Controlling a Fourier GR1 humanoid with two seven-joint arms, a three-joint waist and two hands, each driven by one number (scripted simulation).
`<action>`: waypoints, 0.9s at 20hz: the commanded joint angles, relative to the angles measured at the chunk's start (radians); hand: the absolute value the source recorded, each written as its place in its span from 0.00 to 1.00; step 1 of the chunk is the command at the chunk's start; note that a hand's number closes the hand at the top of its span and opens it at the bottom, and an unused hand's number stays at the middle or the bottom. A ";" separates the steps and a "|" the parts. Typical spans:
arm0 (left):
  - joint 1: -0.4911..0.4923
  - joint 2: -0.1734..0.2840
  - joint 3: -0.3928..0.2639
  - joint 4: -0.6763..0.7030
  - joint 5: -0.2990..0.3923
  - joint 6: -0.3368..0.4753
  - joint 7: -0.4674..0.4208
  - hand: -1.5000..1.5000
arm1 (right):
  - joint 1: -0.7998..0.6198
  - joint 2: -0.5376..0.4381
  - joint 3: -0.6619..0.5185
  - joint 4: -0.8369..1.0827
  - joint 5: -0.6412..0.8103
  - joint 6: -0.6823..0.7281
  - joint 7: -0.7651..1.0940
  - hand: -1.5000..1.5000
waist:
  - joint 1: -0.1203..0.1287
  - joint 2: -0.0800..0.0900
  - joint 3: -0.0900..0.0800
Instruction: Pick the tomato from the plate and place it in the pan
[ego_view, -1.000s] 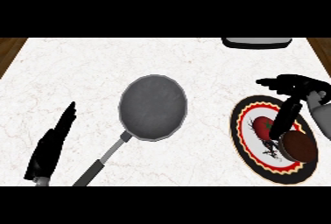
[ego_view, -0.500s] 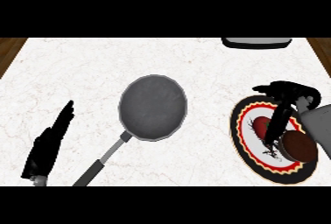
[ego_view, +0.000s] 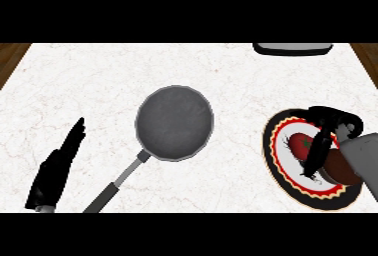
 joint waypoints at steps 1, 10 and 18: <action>0.011 0.013 0.045 -0.030 0.019 -0.054 0.013 0.50 | 0.011 0.046 -0.007 0.004 0.061 0.010 0.065 0.00 | 0.002 0.000 0.000; -0.058 -0.078 0.059 0.087 -0.069 -0.063 -0.012 0.50 | 0.034 0.101 -0.076 0.107 0.210 -0.001 -0.102 0.00 | -0.003 0.001 0.000; -0.054 -0.063 0.104 0.009 -0.052 -0.105 0.058 0.50 | 0.040 0.210 -0.129 0.135 0.212 -0.039 -0.107 1.00 | -0.001 0.001 0.000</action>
